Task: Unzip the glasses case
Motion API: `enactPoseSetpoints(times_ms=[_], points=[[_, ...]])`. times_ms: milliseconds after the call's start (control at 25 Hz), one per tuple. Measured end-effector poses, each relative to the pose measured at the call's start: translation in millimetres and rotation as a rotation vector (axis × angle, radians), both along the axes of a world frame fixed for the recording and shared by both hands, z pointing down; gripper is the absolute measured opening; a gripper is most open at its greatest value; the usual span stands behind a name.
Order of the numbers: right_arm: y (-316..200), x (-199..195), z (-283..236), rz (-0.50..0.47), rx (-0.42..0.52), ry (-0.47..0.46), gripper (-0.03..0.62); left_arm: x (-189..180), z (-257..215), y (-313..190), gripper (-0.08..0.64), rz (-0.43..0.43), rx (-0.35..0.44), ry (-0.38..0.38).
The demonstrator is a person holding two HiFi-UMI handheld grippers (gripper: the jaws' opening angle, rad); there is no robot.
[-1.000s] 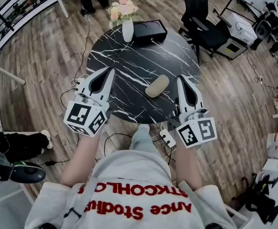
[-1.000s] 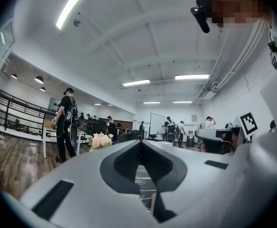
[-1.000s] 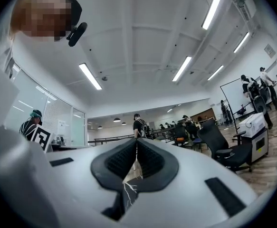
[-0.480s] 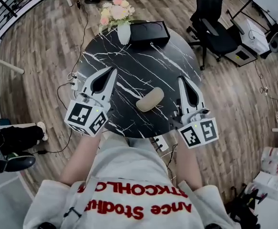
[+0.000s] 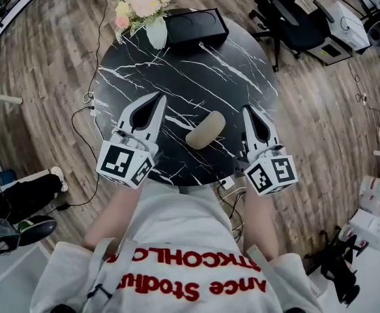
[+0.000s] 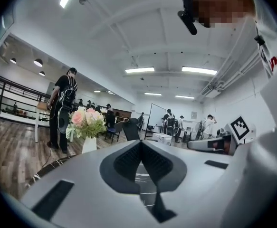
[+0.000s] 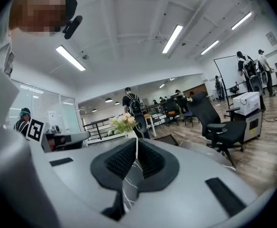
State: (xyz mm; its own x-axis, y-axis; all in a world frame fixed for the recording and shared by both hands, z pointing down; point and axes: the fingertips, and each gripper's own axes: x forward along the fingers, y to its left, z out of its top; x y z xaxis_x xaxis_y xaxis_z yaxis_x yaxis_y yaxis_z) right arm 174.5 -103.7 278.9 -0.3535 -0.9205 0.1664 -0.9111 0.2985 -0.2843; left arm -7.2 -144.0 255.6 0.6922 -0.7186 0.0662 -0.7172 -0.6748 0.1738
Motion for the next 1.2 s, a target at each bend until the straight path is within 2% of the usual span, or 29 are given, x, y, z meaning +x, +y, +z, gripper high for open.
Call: enactPoseSetpoints(times_ms=[160,360,480,560,880,1000,1080,1200], points=[[-7,5,65,0.040,-0.162,0.070,0.019,-1,30,-9,0.000,0.024,-0.049,0.003],[3,-1,155,0.007,-0.384,0.109,0.032,0,70,-11,0.000,0.055,-0.104,-0.016],[14,-7,201,-0.017,-0.521,0.077,0.170,1,90,-12,0.000,0.082,-0.133,-0.036],[22,-8,223,-0.008,-0.581,0.053,0.184,5,106,-11,0.000,0.121,-0.159,-0.051],[37,-13,256,-0.005,-0.676,-0.075,0.235,47,184,6,0.000,0.327,-0.271,-0.117],[38,-11,259,-0.016,-0.676,-0.121,0.245,55,206,10,0.003,0.360,-0.349,-0.105],[36,-13,259,-0.033,-0.663,-0.151,0.245,59,217,13,0.031,0.389,-0.398,-0.098],[30,-20,259,-0.083,-0.647,-0.141,0.245,63,230,21,0.074,0.462,-0.456,-0.103]])
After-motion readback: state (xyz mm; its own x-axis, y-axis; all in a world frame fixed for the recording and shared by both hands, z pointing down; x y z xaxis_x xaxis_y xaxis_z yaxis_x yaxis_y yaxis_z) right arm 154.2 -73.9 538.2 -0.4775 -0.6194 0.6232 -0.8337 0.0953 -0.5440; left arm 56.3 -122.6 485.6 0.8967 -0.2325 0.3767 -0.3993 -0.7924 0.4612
